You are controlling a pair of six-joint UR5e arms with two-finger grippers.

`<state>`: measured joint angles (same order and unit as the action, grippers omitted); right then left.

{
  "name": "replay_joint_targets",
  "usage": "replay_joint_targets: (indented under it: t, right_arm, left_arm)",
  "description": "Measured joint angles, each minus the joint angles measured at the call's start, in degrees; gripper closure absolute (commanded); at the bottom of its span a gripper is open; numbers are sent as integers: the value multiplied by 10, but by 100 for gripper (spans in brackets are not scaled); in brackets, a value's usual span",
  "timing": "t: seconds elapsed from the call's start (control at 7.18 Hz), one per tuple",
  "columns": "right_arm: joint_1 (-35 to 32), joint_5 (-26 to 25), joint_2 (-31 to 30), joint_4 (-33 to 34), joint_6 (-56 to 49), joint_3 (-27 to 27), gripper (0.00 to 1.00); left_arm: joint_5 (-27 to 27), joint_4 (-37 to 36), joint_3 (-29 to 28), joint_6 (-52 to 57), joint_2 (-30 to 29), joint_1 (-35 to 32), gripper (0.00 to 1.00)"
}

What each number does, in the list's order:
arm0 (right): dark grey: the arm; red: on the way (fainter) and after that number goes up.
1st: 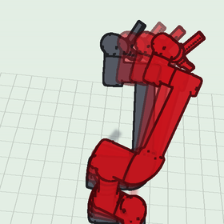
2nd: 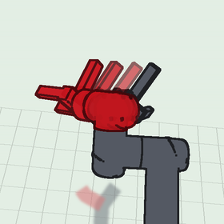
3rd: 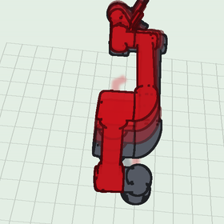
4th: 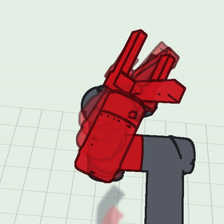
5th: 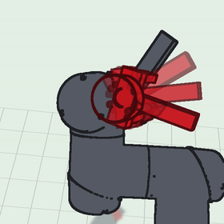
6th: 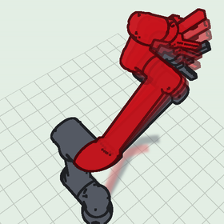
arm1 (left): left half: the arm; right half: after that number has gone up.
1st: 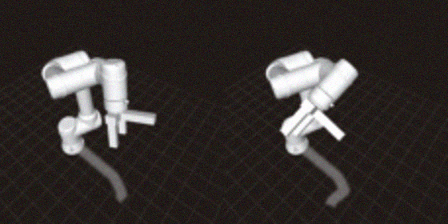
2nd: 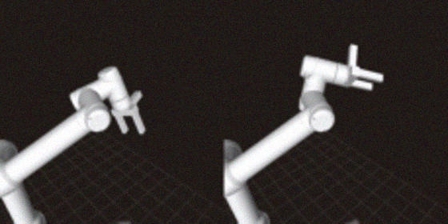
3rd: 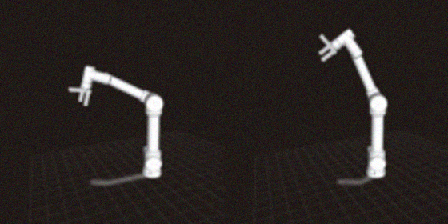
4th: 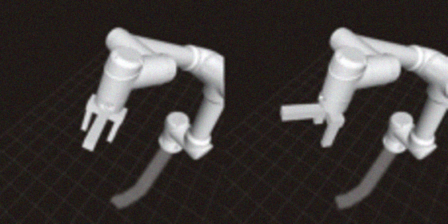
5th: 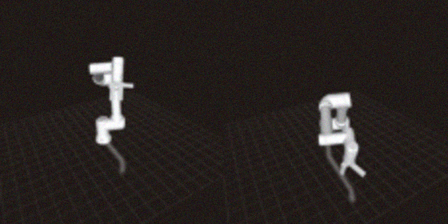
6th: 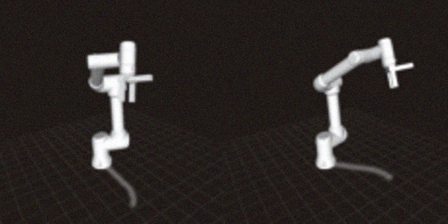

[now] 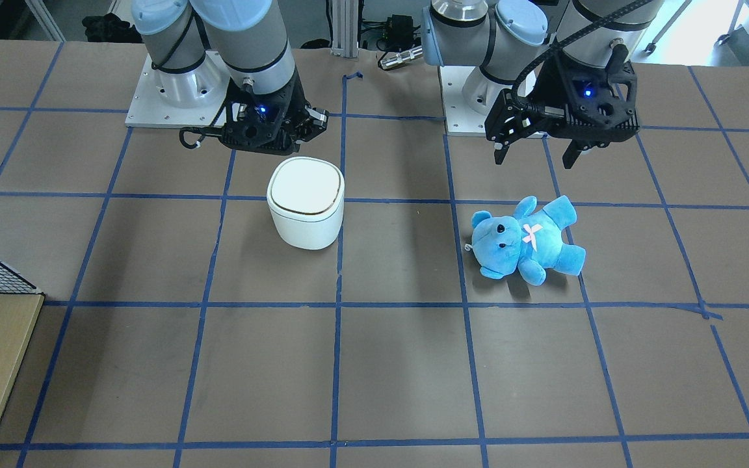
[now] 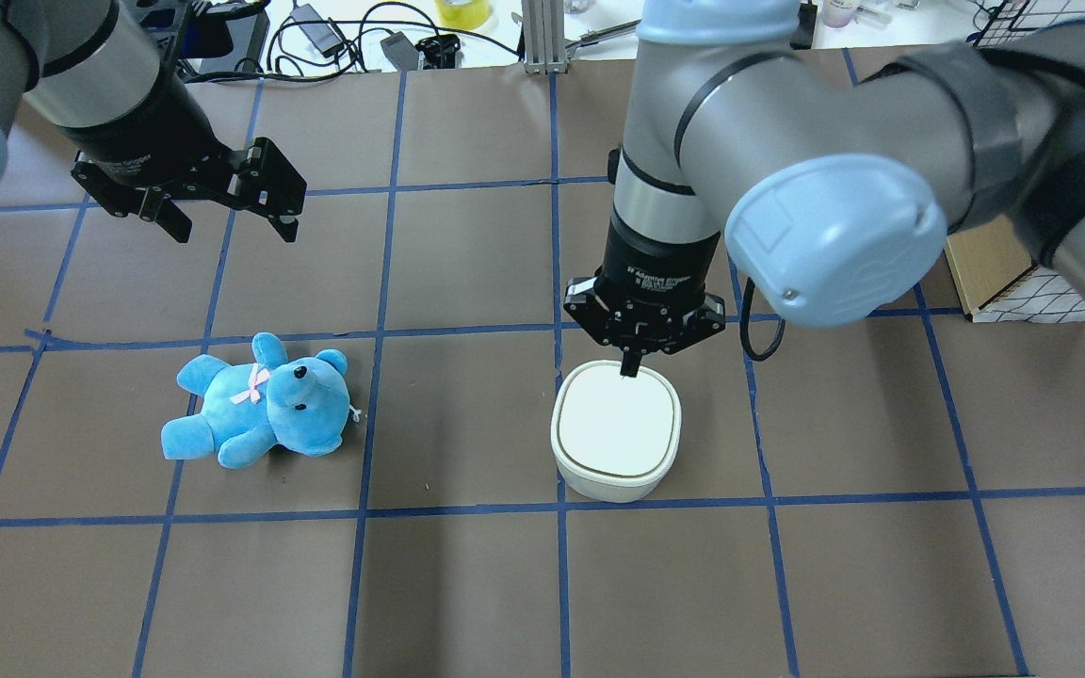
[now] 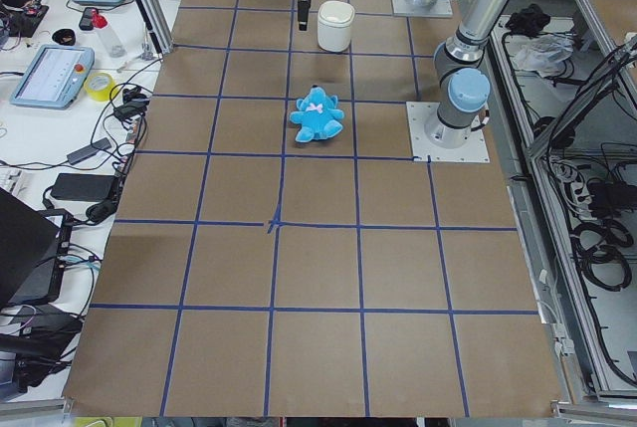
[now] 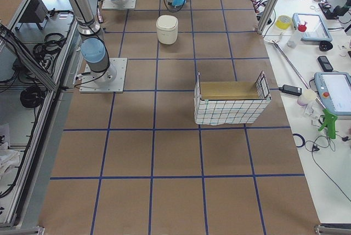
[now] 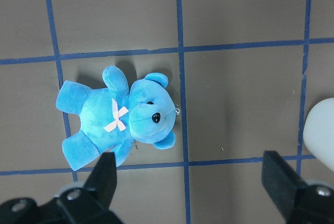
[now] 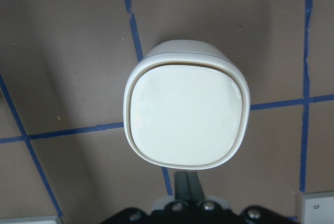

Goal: Open trash can with right arm
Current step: 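Move the right gripper down onto the white trash can lid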

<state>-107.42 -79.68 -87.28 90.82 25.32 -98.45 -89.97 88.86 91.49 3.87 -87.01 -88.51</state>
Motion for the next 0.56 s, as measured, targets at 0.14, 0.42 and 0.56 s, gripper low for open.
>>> replay_joint_targets:
  t: [0.14,0.42,0.56]
  right_arm:
    - [-1,10,-1,35,-8,-40,100]
    - [-2,11,-2,67,-17,-77,100]
    - [-2,4,-1,75,-16,-81,100]
  left_arm:
    - [0,0,0,0,0,0,0]
    - [0,0,0,0,0,0,0]
    - [0,0,0,0,0,0,0]
